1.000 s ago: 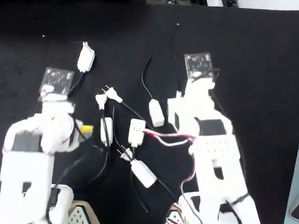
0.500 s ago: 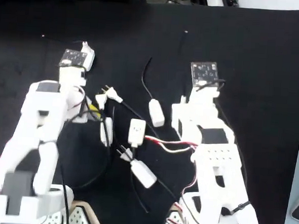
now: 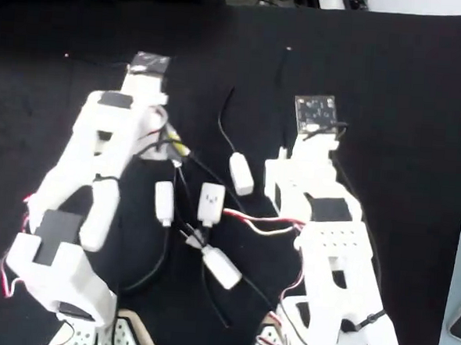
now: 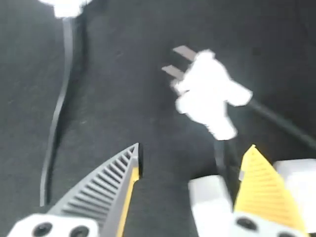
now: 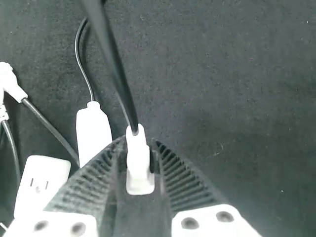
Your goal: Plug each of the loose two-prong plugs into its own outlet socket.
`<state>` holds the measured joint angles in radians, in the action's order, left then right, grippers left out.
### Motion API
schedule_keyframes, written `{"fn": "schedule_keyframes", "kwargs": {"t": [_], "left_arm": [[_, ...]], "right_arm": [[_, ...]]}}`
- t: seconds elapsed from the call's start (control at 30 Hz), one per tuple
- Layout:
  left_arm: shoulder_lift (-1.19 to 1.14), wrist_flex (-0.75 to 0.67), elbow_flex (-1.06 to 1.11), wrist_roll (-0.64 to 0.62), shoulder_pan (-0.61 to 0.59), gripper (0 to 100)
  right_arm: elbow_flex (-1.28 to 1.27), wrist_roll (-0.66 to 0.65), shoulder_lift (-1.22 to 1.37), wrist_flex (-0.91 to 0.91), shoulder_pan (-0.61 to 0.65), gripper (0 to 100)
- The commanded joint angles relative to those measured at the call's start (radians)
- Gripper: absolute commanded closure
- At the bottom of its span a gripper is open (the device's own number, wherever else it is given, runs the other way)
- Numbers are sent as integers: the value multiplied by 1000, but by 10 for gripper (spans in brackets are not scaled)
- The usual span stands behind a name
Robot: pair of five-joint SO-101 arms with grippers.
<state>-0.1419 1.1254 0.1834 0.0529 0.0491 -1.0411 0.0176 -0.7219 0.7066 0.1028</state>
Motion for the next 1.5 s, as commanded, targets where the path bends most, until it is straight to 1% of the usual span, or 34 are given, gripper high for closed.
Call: {"fn": "schedule_keyframes", "kwargs": {"t": [0.0,0.2,0.3,0.5,0.6,0.7,0.8,0.9,1.17,1.37,1.47], "left_arm": [[2,81,-113,-35,61,680],[12,281,-127,-31,67,680],[11,330,-105,-29,67,680],[12,321,25,29,54,680],[12,269,90,57,4,680],[11,219,117,100,-76,680],[11,199,120,143,-150,680],[12,203,111,170,-185,680],[12,204,105,173,-179,680],[12,207,90,163,-124,680],[35,229,54,129,-114,680]], "right_arm": [[4,8,-25,-12,-18,987],[4,8,-25,-12,-18,987],[4,8,-25,-12,-18,987],[-12,8,-25,-18,-18,987],[-12,8,-25,-17,-18,987],[-12,8,-25,-18,-18,987],[-12,8,-25,-18,-18,987],[-12,8,-25,-18,-18,987],[-12,8,-25,-18,-18,987],[-12,8,-25,-18,-18,987],[-12,8,-25,-18,-18,987]]}}
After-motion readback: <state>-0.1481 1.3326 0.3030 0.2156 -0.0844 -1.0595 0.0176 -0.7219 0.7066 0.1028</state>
